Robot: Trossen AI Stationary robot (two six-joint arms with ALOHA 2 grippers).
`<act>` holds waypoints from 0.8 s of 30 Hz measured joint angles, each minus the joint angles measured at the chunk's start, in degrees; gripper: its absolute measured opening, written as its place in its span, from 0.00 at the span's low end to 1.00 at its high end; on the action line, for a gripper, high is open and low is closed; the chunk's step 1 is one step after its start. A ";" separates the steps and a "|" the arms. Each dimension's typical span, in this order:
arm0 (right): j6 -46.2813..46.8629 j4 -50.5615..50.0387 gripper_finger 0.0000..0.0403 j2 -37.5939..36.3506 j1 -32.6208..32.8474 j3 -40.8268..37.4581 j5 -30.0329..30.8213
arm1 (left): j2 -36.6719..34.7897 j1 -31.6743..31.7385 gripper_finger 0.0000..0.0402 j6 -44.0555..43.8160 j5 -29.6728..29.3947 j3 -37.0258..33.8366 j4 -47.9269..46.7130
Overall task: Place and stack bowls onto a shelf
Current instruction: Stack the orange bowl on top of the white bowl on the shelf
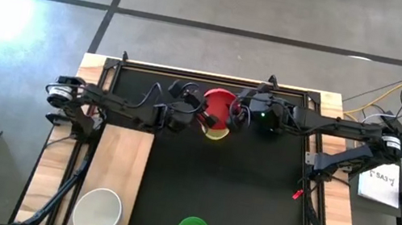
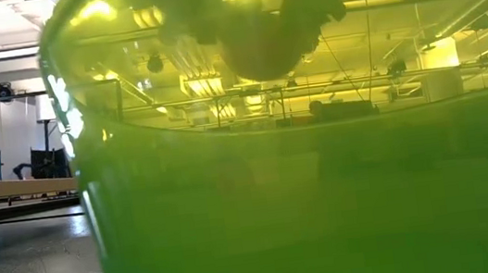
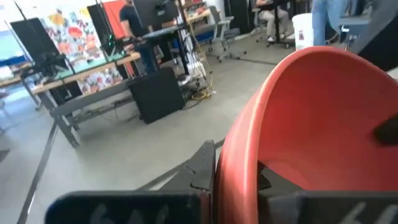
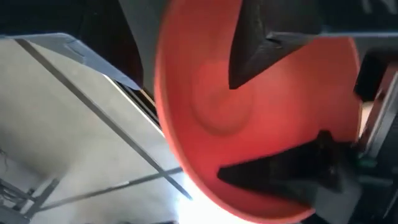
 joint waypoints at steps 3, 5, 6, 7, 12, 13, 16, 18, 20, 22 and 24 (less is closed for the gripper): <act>0.70 -2.31 0.63 -1.78 -0.04 0.00 0.42 | 0.00 1.47 0.02 -4.36 2.41 0.00 -3.81; 0.89 -4.04 0.64 -3.42 -0.06 0.00 0.56 | 0.00 2.57 0.02 -7.67 4.59 0.00 -6.39; 0.89 -5.37 0.65 -4.28 -0.29 0.00 0.56 | 0.00 3.17 0.02 -9.25 6.05 0.00 -7.21; 1.23 -6.83 0.65 -5.22 -0.39 0.00 0.58 | 0.00 3.70 0.02 -10.55 7.87 0.00 -7.61; 6.95 -15.83 0.63 -9.05 -0.44 0.00 0.83 | 0.00 5.37 0.02 -14.29 22.30 0.00 -9.46; 8.34 -17.97 0.62 -9.71 -0.44 0.00 0.50 | -0.10 5.52 0.02 -14.32 27.20 0.09 -10.77; 12.16 -25.51 0.60 -10.81 -0.44 0.00 -2.09 | -0.42 5.60 0.02 -15.37 43.78 1.49 -17.25; 14.20 -30.75 0.59 -11.02 -0.44 0.00 -3.12 | -0.66 5.23 0.02 -17.93 54.60 2.85 -21.99; 15.92 -35.09 0.58 -11.00 -0.44 0.00 -3.25 | -0.66 4.22 0.02 -20.61 63.04 4.53 -27.07; 17.51 -39.32 0.58 -10.73 -0.44 0.00 -3.31 | -0.66 2.53 0.02 -22.72 67.64 6.41 -33.39; 18.62 -43.02 0.58 -10.39 -0.44 0.00 -3.30 | -0.67 0.21 0.02 -23.75 68.99 9.05 -41.12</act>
